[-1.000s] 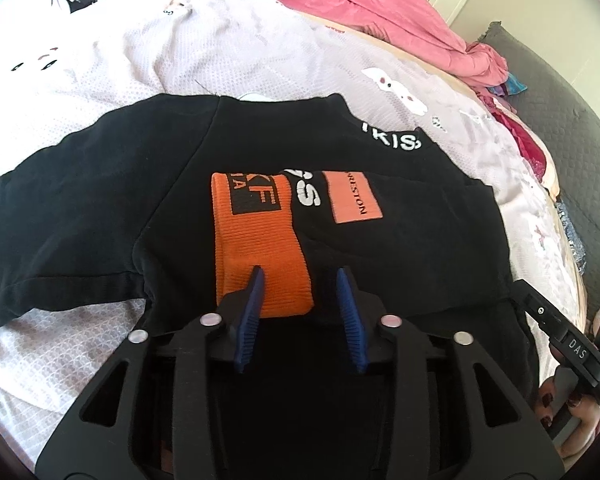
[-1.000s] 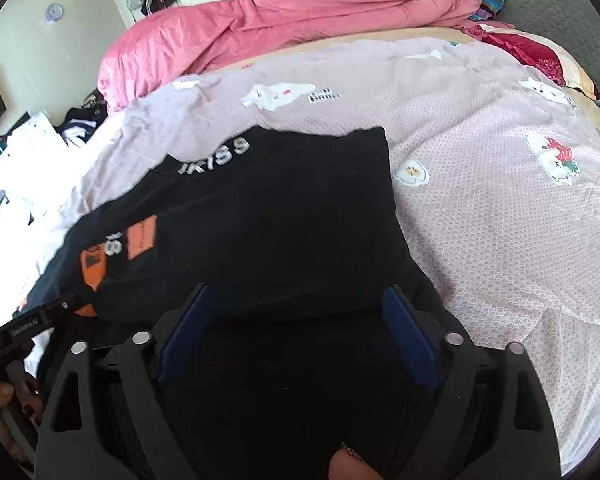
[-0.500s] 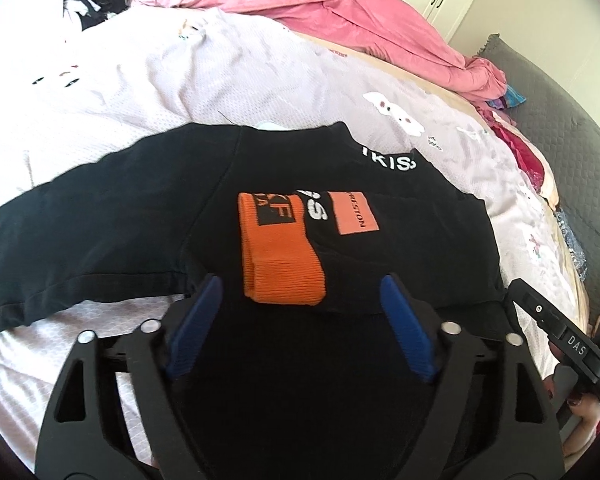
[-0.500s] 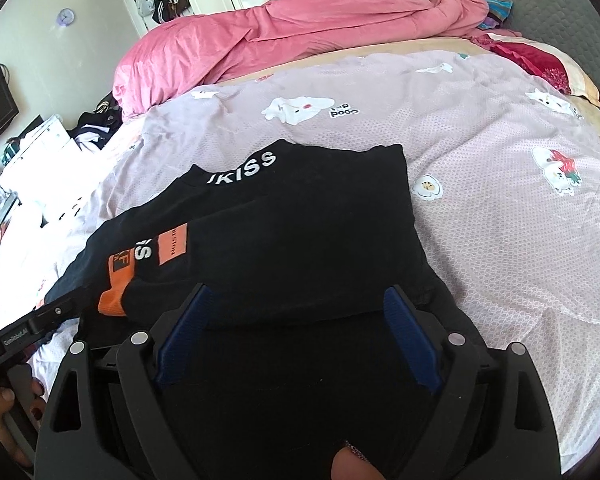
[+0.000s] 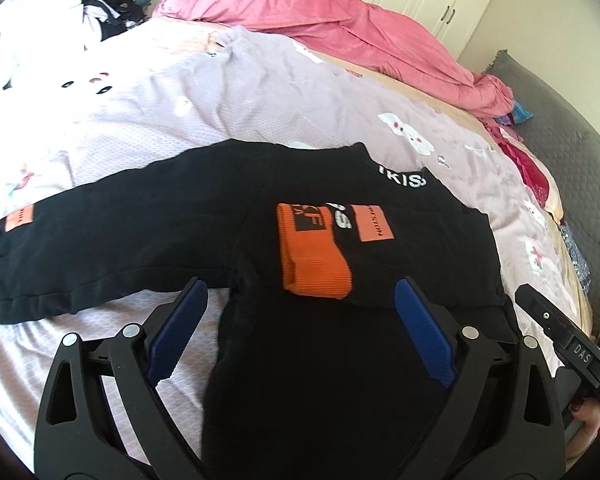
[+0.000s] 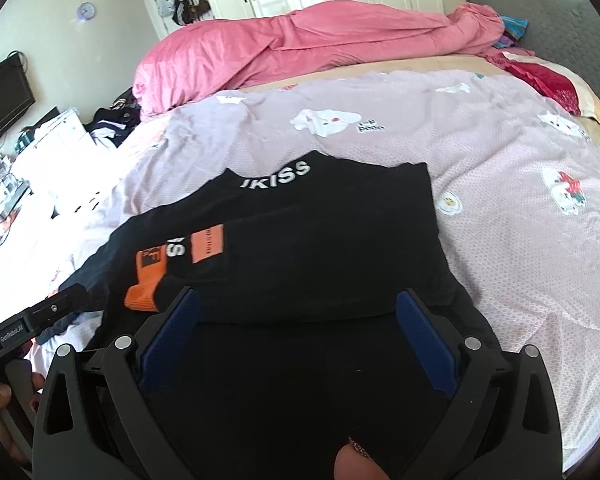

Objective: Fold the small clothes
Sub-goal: 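Move the left tool to the other sleeve's orange cuff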

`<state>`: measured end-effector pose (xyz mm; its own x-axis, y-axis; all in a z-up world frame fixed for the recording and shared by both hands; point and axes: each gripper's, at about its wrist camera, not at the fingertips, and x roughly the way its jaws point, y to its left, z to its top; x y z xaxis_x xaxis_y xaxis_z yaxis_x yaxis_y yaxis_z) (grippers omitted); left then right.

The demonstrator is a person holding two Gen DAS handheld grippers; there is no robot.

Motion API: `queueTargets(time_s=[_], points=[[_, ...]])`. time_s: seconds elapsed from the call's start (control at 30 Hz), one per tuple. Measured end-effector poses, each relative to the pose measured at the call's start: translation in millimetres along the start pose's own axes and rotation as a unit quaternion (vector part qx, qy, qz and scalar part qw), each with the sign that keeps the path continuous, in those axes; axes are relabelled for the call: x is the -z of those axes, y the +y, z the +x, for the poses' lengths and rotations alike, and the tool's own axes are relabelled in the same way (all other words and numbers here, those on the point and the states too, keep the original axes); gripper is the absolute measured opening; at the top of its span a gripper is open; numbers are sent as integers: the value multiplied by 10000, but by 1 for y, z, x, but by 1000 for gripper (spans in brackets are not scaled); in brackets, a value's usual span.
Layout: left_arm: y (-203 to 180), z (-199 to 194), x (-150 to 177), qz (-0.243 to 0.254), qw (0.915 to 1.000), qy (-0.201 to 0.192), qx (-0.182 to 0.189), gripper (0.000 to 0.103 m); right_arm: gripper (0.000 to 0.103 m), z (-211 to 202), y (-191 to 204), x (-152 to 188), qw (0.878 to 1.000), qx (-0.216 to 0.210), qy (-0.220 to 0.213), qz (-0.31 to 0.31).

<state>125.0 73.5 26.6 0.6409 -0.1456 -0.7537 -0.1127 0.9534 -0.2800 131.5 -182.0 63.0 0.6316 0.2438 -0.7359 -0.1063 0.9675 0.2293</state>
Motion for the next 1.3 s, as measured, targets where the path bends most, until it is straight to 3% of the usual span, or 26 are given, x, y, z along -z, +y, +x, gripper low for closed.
queueTargets(time_s=[1.3], points=[[131, -82, 19, -1038, 9908, -529, -686, 88, 99, -5, 149, 5, 9903, -824, -55, -1122]])
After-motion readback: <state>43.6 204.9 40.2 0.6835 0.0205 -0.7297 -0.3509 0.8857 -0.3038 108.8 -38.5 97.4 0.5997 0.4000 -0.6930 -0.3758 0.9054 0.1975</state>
